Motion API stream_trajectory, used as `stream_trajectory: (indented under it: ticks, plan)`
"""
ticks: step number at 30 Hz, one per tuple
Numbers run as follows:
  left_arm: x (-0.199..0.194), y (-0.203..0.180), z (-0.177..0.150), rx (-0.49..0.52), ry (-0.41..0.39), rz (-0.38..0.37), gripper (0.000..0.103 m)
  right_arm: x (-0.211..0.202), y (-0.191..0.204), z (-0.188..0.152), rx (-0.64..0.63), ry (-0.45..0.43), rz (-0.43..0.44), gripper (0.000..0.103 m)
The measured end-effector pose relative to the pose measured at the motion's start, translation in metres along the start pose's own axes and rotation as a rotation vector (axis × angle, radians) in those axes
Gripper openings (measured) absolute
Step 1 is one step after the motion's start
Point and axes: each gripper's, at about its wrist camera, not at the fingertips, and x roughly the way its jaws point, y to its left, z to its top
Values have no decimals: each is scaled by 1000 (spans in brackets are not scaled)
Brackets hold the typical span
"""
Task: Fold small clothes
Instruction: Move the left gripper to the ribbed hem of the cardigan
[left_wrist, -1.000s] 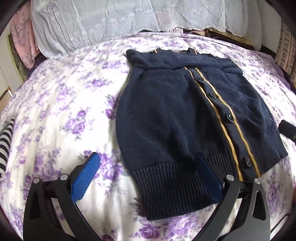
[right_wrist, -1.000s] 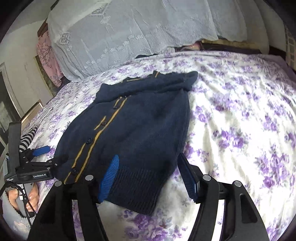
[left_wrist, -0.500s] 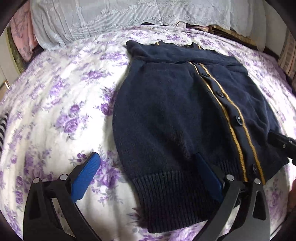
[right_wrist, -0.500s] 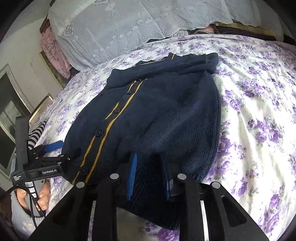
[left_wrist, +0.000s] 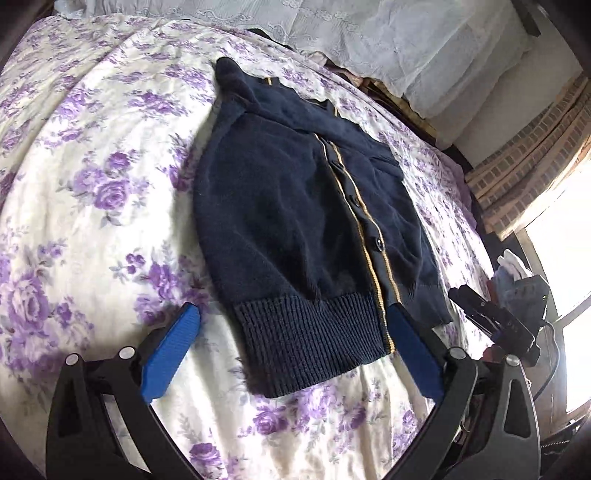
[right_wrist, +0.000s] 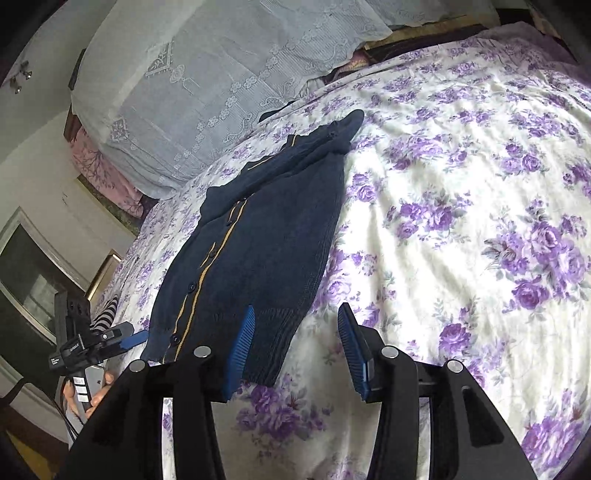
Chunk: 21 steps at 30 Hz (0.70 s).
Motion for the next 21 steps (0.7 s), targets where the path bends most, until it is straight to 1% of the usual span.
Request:
stream_trajectory:
  ticks: [2, 4, 8, 10, 12, 15, 16, 18, 19, 21]
  plan:
    - [9, 0, 4, 8, 17, 8, 98, 2, -1, 2, 11, 13, 20, 47]
    - [13, 3, 13, -10, 23, 8, 98, 10, 0, 6, 29, 37, 38, 47]
    - [28, 7, 37, -35, 43, -4, 98, 25, 1, 20, 33, 65, 30, 47]
    - [33, 6, 42, -36, 45, 0, 98, 34, -2, 28, 63, 82, 42, 47]
    - [31, 3, 39, -24, 37, -24, 98, 43, -6, 34, 91, 100, 59, 47]
    - [26, -3, 29, -3, 28, -90, 95, 48, -5, 34, 96, 106, 60, 47]
    - [26, -5, 26, 4, 31, -97, 95, 48, -3, 32, 90, 107, 60, 47]
    - [27, -8, 20, 22, 44, -86, 90, 45, 0, 26, 82, 117, 72, 47]
    - [27, -10, 16, 29, 47, -84, 90, 44, 1, 22, 78, 123, 81, 47]
    - [23, -13, 9, 46, 54, -112, 89, 39, 3, 12, 67, 129, 95, 45]
